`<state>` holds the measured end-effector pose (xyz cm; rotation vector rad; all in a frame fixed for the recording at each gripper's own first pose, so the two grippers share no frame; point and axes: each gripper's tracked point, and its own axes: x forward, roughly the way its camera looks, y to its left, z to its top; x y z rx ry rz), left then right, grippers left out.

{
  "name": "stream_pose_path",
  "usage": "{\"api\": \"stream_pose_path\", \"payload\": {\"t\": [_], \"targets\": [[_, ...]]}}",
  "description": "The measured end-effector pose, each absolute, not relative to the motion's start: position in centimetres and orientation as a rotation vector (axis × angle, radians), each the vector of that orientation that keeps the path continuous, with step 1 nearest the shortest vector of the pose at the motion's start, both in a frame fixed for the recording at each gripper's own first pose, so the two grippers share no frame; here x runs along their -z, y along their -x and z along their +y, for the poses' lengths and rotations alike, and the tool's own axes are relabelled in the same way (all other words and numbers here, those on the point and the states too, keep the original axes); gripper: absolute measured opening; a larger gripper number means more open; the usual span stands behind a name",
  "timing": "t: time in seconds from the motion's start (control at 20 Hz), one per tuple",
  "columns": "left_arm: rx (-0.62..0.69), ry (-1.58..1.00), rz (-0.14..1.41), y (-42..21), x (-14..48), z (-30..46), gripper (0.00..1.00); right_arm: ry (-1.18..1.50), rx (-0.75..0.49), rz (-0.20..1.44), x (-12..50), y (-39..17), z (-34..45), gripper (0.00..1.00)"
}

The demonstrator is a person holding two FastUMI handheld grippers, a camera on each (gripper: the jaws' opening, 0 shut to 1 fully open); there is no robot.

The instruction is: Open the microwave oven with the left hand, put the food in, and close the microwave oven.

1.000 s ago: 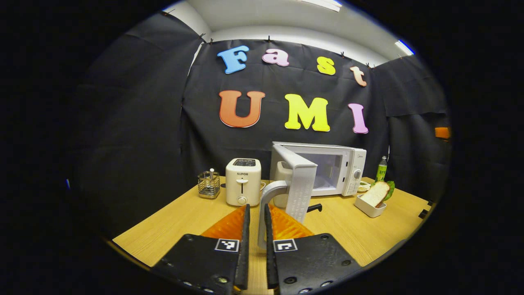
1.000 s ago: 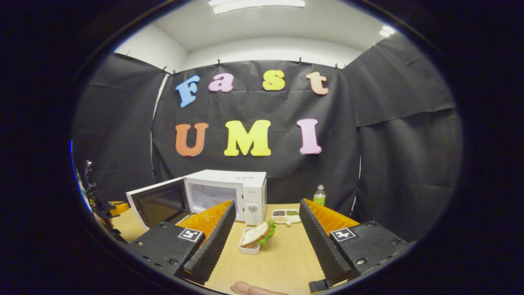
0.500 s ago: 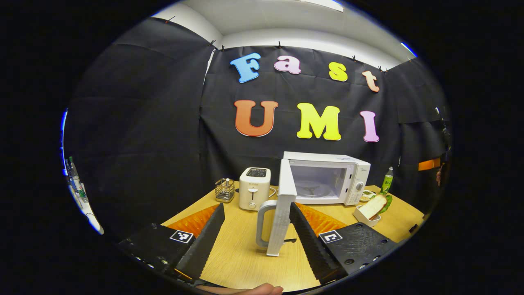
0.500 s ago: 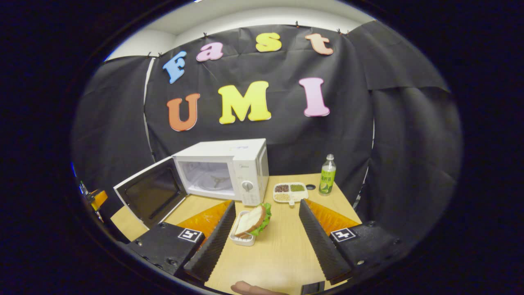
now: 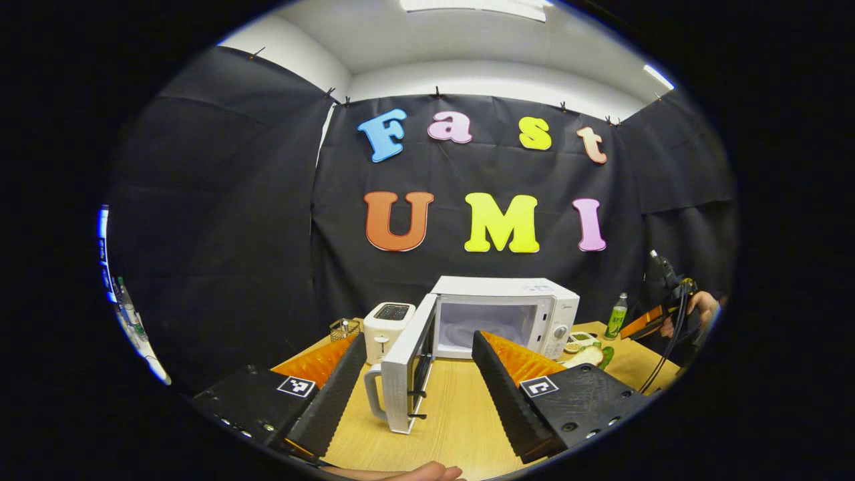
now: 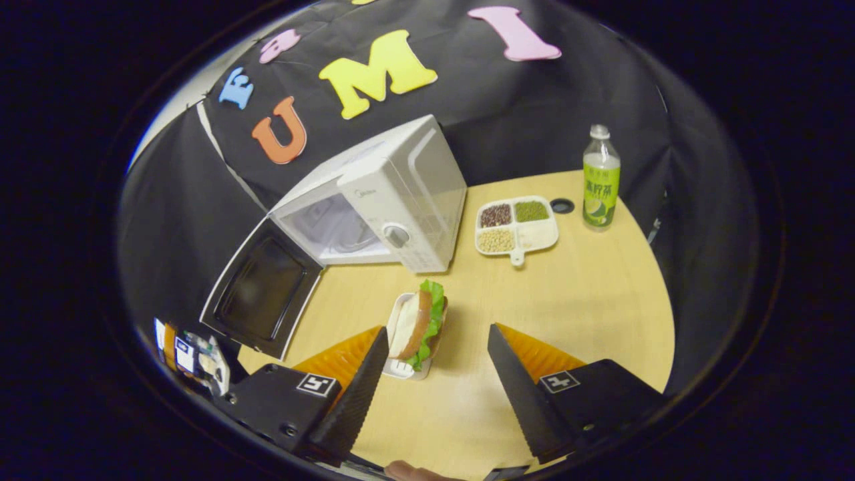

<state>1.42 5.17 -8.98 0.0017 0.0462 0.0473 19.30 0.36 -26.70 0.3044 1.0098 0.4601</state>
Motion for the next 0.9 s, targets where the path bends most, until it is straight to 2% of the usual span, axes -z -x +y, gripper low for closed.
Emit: {"api": "stream_pose_path", "payload": {"t": [0.1, 0.15, 0.2, 0.25, 0.3, 0.35, 0.4, 0.5, 0.6, 0.65, 0.7, 0.75, 0.85, 0.9], "targets": [[-0.047, 0.006, 0.041, -1.6, 8.8, 4.5, 0.95, -0.376, -0.537, 1.077, 27.7, -20.0, 1.3, 0.84], [-0.055, 0.015, 0.046, -1.6, 8.8, 4.4, 0.95, -0.41, -0.569, 1.108, 28.2, -20.4, 1.8, 0.94], [-0.054, 0.024, 0.044, -1.7, 8.7, 4.2, 0.95, -0.443, -0.606, 1.134, 28.6, -20.8, 2.4, 0.93], [-0.049, 0.031, 0.042, -1.8, 8.6, 3.8, 0.95, -0.469, -0.631, 1.161, 29.0, -21.0, 2.8, 0.82], [-0.046, 0.036, 0.045, -1.7, 8.6, 3.7, 0.95, -0.506, -0.644, 1.179, 29.2, -21.3, 3.3, 0.81], [-0.052, 0.039, 0.051, -1.6, 8.6, 3.8, 0.95, -0.516, -0.664, 1.213, 29.7, -21.1, 3.8, 0.8], [-0.063, 0.038, 0.051, -1.5, 8.6, 4.1, 0.95, -0.523, -0.679, 1.236, 30.1, -21.0, 4.1, 0.9], [-0.078, 0.03, 0.049, -1.0, 8.5, 4.3, 0.95, -0.554, -0.689, 1.273, 30.8, -21.1, 5.0, 0.87], [-0.078, 0.018, 0.054, -0.6, 8.6, 4.3, 0.95, -0.597, -0.659, 1.316, 31.7, -21.3, 5.6, 0.76], [-0.078, 0.013, 0.055, -0.6, 8.8, 4.3, 0.95, -0.606, -0.641, 1.357, 32.4, -20.9, 5.8, 0.51], [-0.078, 0.009, 0.056, -0.4, 8.8, 4.3, 0.95, -0.624, -0.6, 1.387, 32.9, -20.8, 5.6, 0.45], [-0.07, 0.001, 0.06, -0.2, 9.0, 4.1, 0.95, -0.647, -0.565, 1.393, 32.7, -20.8, 5.8, 0.3], [-0.056, -0.021, 0.056, 0.1, 9.1, 4.0, 0.95, -0.592, -0.547, 1.37, 32.7, -20.6, 5.6, 0.35], [-0.044, -0.035, 0.062, 0.4, 9.5, 3.8, 0.95, -0.571, -0.523, 1.355, 32.4, -20.7, 5.7, 0.35]]}}
